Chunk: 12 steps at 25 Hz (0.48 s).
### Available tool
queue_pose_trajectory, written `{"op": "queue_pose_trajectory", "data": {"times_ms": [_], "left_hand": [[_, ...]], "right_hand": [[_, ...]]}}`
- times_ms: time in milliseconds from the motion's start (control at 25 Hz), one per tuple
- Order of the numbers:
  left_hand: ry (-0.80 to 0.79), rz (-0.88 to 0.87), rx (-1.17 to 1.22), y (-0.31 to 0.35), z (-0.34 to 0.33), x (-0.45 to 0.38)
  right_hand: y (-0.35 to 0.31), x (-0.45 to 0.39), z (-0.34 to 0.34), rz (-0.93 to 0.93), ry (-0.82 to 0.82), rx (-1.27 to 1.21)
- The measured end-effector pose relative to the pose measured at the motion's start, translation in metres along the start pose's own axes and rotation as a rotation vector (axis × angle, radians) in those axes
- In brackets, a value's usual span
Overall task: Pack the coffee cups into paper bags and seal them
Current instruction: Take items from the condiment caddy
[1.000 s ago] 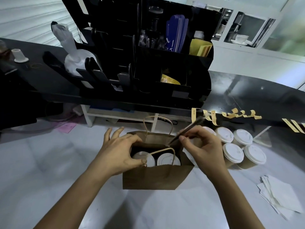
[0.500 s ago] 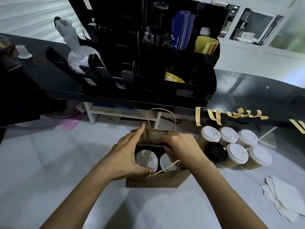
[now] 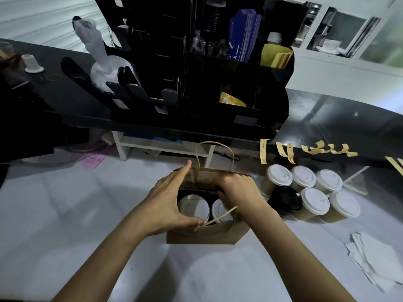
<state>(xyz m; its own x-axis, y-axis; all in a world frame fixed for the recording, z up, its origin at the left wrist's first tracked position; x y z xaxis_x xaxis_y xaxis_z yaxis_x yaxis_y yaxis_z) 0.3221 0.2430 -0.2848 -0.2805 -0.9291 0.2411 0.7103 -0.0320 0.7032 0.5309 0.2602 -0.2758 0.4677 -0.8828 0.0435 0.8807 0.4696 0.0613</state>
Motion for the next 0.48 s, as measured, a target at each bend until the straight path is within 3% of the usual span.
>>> {"op": "queue_pose_trajectory", "data": {"times_ms": [480], "left_hand": [[-0.006,-0.003,-0.003,-0.0017,0.0018,0.0012]], "right_hand": [[0.0018,0.0080,0.0044,-0.069,0.062,-0.155]]}}
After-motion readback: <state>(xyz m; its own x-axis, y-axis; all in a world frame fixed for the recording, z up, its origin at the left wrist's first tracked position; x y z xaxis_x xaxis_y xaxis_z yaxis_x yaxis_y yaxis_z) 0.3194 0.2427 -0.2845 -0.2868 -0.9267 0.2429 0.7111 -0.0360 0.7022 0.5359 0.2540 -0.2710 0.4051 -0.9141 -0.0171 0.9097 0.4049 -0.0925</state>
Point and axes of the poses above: each hand's wrist, its own x-axis away from the middle knuckle, its own z-axis out of the back of the hand, y = z × x, the point moved 2 cm from there along -x, towards the middle knuckle, and after that the axes turned 13 degrees about z, right-handed, at the moved point
